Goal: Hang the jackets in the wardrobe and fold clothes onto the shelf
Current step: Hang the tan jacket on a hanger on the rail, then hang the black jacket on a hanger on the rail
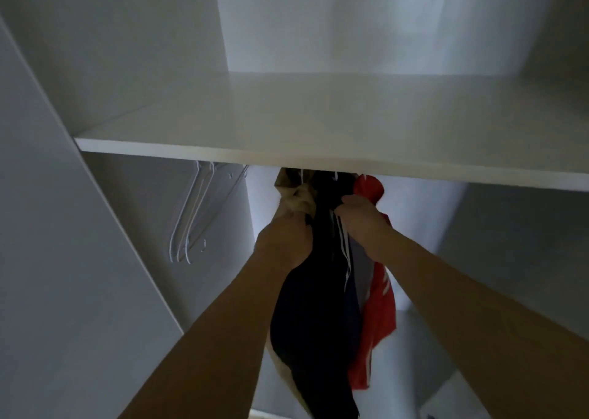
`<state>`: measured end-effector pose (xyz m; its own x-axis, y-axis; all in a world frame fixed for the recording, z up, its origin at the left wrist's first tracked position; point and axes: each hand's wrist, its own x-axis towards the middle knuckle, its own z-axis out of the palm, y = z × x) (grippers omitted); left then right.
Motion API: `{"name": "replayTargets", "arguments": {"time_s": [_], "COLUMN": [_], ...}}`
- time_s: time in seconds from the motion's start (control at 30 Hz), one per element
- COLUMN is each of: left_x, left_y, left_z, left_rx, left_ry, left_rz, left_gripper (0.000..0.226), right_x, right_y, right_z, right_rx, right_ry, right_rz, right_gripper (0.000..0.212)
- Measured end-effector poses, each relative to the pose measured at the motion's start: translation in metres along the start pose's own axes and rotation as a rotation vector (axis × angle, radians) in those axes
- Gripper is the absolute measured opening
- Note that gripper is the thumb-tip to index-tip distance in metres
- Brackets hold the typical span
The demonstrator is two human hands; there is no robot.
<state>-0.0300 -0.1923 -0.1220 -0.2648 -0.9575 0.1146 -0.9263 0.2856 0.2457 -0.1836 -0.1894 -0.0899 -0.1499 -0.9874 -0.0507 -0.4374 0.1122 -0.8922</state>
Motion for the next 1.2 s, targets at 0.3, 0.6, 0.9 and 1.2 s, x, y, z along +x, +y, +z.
{"name": "replayTargets", "arguments": {"time_s": [0.3,0.6,0.9,1.2], "left_x": [-0.066,-0.082,-0.21,-0.434], "left_y": [0.031,0.081,0.185,0.28], "left_z": [-0.006,0.008,0.022,0.012], "left_rx": [-0.002,-0.014,-0.121,-0.144], "left_ry": [0.185,0.07,-0.055,-0.15], "left_rz": [0.272,0.638,1.127,1.558], "left_gripper": [0.043,0.04,0.039,0.038], "right_x": [-0.103,-0.213,-0.418,-0.688], "right_y": [0.054,0.061,0.086,0.087], "right_z": [-0.044,-0.059,-0.069,-0.044], "right_rx": [-0.296,-0.506,-0.522,-0.465], "right_ry": [0.148,0.29,0.594,0.969], "right_rz": [-0.046,0.252,0.638,0.91], "right_gripper": [0.04,0.062,0.062,0.058]}}
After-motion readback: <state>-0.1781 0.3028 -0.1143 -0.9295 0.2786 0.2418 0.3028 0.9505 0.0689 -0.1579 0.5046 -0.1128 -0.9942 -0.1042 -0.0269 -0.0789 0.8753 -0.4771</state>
